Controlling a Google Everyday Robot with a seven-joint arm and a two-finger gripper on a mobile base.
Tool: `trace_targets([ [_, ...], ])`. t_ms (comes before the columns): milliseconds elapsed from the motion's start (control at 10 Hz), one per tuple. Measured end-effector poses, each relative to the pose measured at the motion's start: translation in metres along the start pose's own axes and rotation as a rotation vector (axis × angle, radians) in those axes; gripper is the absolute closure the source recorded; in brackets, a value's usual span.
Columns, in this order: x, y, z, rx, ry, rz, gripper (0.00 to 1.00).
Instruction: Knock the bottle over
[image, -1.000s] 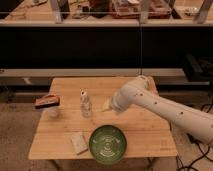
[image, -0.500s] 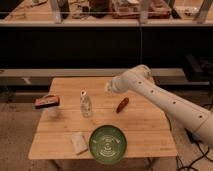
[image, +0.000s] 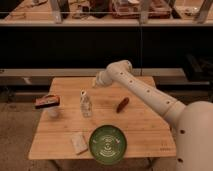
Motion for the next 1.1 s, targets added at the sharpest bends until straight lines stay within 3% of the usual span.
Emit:
trace_targets([
  [200,-0.012,-0.020,0.027,0.092,-0.087,-0.033,1.00],
  [500,-0.043,-0.034,0.026,0.210,-0.190,-0.097,1.00],
  [600,-0.069,-0.041,0.011,0.273,-0.241,-0.154,1.00],
  [800,-0.116,-0.049,-0.018,0.353,-0.305,-0.243,1.00],
  [900,-0.158,-0.051,-0.049,0.406,-0.344,-0.325,1.00],
  [1100,-0.206,-0.046,-0.085,0.435,-0.369,-0.423,1.00],
])
